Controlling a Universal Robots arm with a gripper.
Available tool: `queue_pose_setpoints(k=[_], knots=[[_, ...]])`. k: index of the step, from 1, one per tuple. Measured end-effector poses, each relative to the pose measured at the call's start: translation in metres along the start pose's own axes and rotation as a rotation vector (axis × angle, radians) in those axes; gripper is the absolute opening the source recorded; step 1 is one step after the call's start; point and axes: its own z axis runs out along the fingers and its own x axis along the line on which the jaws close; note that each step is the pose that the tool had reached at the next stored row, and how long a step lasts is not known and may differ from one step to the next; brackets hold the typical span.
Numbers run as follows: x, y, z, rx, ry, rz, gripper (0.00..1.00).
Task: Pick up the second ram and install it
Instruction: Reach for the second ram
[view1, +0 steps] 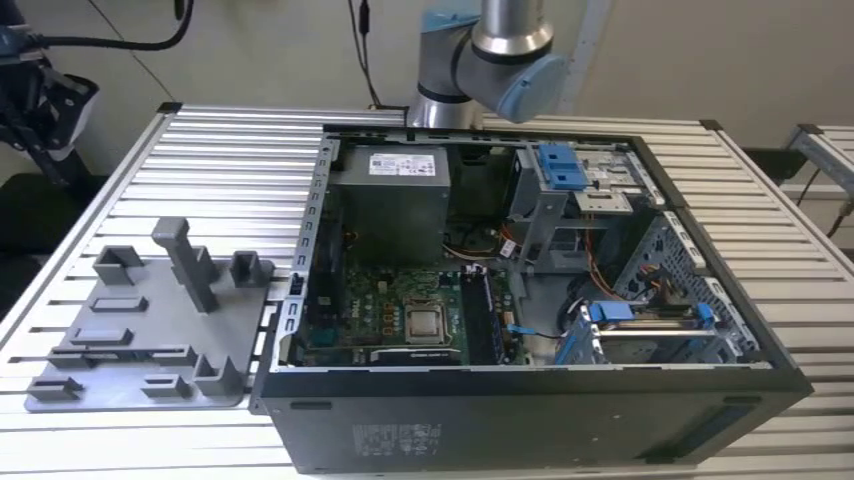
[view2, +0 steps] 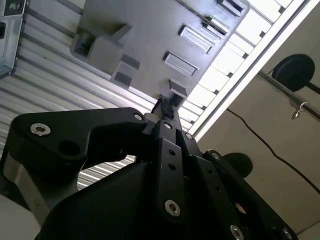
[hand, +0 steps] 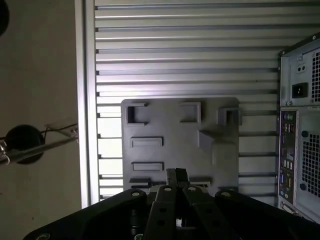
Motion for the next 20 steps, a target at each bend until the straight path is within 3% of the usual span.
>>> queue_pose_setpoints(k=[8, 15, 20], knots=[[-0.0009, -0.02, 0.0003, 0.0, 0.0, 0.0, 0.11], [-0.002, -0.0435, 0.0004, -0.0001, -0.0001, 0.0, 0.11], [-0.0025, -0.0565, 0.0007, -0.0001, 0.0, -0.001, 0.11]])
